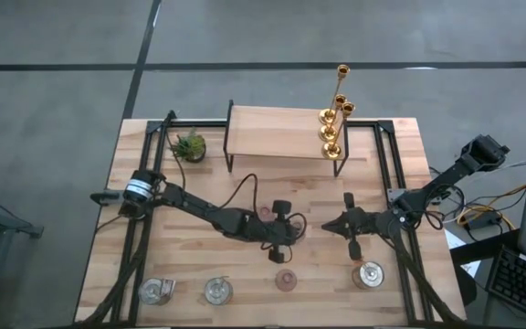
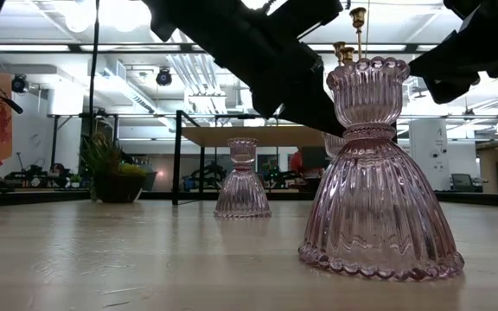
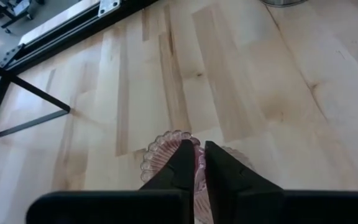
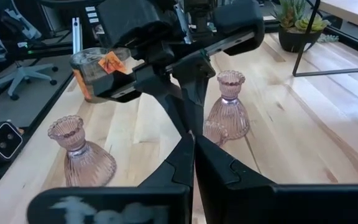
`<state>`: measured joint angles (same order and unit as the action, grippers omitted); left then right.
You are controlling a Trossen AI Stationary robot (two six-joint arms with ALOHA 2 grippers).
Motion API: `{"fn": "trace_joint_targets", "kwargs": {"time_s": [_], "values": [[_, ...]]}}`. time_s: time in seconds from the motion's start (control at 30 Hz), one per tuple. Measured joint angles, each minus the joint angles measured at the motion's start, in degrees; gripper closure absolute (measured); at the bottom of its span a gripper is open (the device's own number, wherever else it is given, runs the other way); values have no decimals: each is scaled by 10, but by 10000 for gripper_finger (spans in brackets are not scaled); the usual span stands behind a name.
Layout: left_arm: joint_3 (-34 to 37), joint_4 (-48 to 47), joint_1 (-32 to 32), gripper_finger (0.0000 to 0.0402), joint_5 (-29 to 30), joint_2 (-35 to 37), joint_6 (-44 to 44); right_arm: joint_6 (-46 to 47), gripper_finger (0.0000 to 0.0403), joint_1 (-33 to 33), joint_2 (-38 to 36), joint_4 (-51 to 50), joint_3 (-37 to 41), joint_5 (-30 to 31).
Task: Pick & Place candle stick holders
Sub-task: Put the middle red candle holder on the shelf
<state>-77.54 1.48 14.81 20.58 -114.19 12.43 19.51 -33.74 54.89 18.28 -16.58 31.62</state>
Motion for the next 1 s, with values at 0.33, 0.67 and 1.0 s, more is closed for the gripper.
{"fn": "trace_joint_targets", "kwargs": {"time_s": [0.33, 0.67, 1.0], "values": [[0, 5, 0, 383, 5, 0, 10, 0, 394, 0, 0, 2, 0, 0], [-1, 3, -1, 381, 16, 5, 3, -40, 394, 0, -7, 49, 0, -2], [-3, 5, -6, 383, 16, 8, -33, -75, 394, 0, -127, 52, 29, -27]]}}
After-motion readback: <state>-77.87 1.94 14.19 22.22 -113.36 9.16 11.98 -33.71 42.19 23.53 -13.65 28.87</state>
